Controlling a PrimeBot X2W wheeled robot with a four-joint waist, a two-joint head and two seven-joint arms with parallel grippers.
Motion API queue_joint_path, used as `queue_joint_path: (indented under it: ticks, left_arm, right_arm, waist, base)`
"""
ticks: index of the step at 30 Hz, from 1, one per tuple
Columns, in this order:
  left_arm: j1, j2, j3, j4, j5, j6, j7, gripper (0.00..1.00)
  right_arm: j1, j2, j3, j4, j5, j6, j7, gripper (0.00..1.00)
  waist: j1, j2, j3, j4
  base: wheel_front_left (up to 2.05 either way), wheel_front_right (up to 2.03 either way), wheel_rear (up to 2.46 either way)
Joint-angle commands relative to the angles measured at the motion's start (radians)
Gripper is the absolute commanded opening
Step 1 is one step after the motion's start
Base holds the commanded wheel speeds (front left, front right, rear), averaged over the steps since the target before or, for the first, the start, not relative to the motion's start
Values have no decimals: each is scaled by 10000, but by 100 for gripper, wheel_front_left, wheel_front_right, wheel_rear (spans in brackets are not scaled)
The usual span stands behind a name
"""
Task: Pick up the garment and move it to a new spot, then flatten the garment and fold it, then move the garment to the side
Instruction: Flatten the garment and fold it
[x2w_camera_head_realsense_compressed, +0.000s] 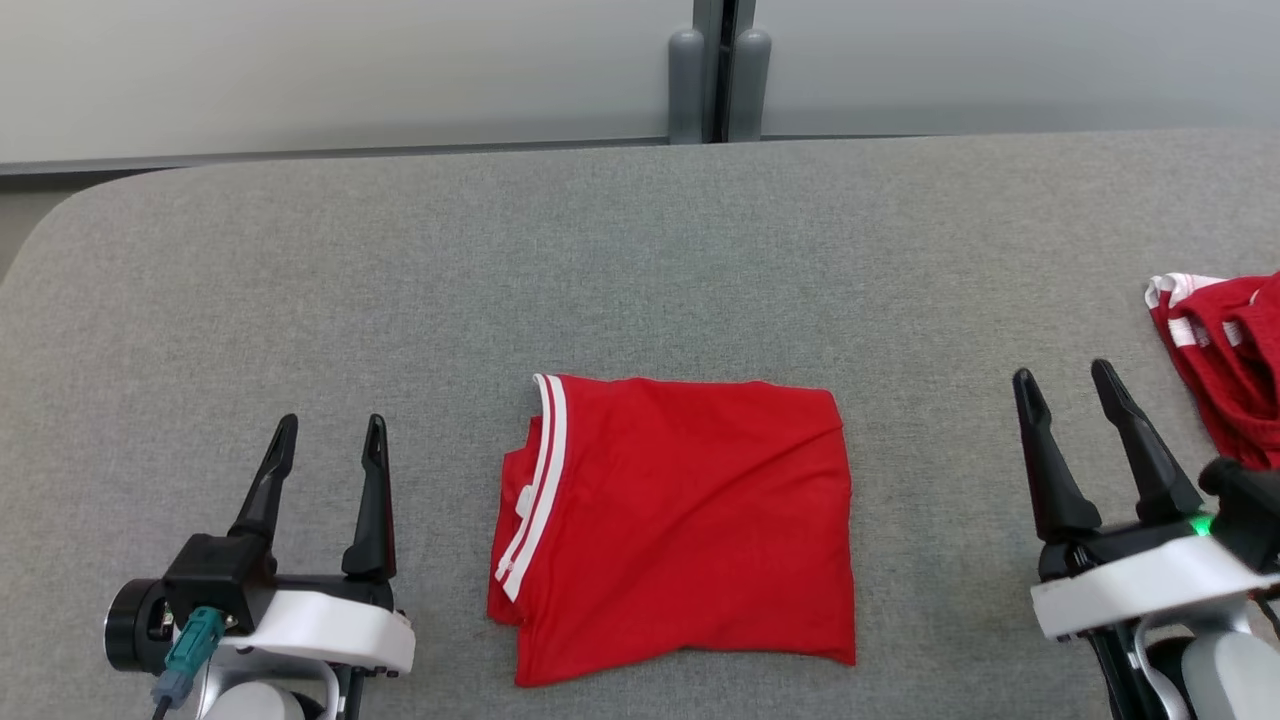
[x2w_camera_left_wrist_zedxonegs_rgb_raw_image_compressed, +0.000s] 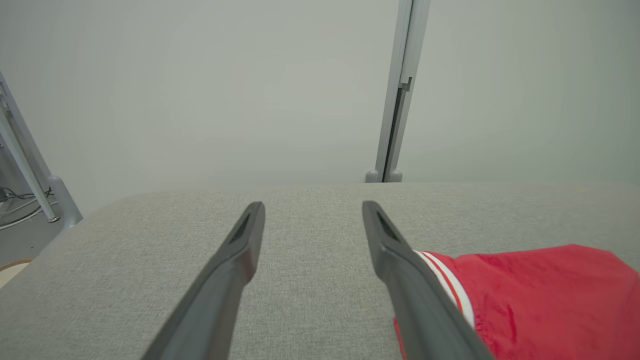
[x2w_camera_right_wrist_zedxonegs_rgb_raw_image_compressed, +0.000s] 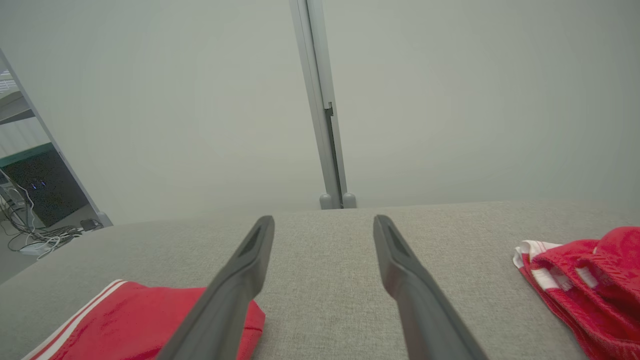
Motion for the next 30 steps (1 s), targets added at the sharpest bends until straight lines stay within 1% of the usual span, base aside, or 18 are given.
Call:
queue_joint_path:
  ticks: [1,8,14,20,30]
  left_arm:
    - [122,77,33,-31,-41,41,-12,100]
    - [567,335,-2,-110,-70,57,156,100]
    - [1009,432,-138,-160,-87,104,288,100]
    - [1419,503,-224,-159,-122,172,412,100]
    - [1793,624,-232,-229,-132,315,527,100]
  right_arm:
    - [268,-55,-151,-165,-156,0,115,100]
    - [1518,-32,-789,-1261,-668,0,928,100]
    - [2350,91,-1159,-1898,-780,0,1515,100]
    - [2901,175,-1320,-2128,-811,0,1823,100]
    - [3353,290,-1455,-2481,-900,0,2085,100]
  waist:
    - [0,0,-181,-109]
    - [0,0,-670,-331]
    - [0,0,-1274,-393]
    - [0,0,-1724,-385]
    - [0,0,-1965,-400]
  base:
    - [0,0,0]
    - [0,0,0]
    - [0,0,0]
    - [0,0,0]
    - [0,0,0]
